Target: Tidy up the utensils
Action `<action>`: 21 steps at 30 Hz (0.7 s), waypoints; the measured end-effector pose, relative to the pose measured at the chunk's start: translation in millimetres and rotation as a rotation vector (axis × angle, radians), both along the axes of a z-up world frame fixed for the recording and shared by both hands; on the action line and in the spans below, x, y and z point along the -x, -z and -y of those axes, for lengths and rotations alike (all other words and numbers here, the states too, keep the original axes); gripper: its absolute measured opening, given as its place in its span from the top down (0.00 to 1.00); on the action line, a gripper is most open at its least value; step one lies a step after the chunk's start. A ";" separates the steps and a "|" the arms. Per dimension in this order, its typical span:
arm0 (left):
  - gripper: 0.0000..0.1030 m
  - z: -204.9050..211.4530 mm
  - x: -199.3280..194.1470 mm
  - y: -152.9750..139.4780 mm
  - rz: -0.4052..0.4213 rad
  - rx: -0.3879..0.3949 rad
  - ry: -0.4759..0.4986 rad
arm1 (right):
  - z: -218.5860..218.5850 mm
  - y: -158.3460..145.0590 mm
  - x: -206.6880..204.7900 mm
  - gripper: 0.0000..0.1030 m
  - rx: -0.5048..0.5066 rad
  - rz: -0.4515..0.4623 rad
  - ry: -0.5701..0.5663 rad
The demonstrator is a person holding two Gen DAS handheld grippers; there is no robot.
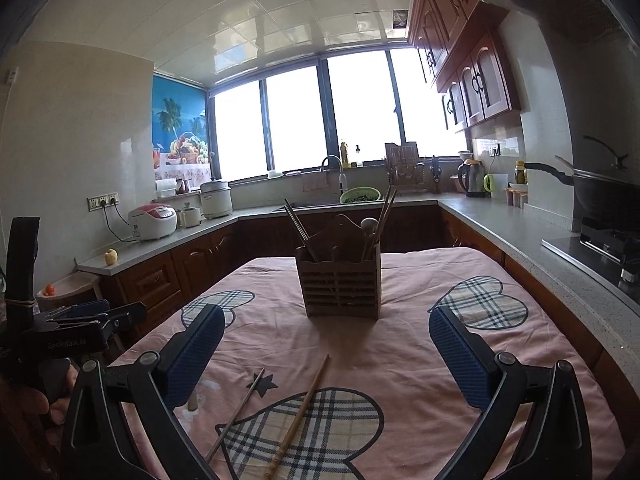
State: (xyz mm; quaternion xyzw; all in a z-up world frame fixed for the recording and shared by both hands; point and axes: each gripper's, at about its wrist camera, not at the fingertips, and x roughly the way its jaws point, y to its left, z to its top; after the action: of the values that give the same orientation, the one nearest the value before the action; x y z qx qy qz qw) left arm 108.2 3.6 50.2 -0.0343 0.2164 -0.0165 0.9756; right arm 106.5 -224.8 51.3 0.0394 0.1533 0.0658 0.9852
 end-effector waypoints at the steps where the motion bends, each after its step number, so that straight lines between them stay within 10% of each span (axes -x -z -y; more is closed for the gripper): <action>1: 0.01 1.1 5.1 -2.9 0.020 -0.013 0.004 | -0.9 -8.1 4.0 0.00 0.015 0.013 -0.005; 6: 0.01 3.8 26.3 12.0 0.074 -0.049 -0.008 | -4.8 -21.9 22.6 0.00 0.064 0.059 0.003; 21: 0.01 13.1 26.3 68.8 0.003 -0.081 -0.066 | 0.8 70.7 28.4 0.00 0.030 -0.028 0.113</action>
State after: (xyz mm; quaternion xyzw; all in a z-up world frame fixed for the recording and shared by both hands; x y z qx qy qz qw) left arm 81.9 -9.6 -18.6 -0.0019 0.2143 0.0246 0.9765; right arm 78.1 -225.6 -19.5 0.0340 0.1654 0.0071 0.9856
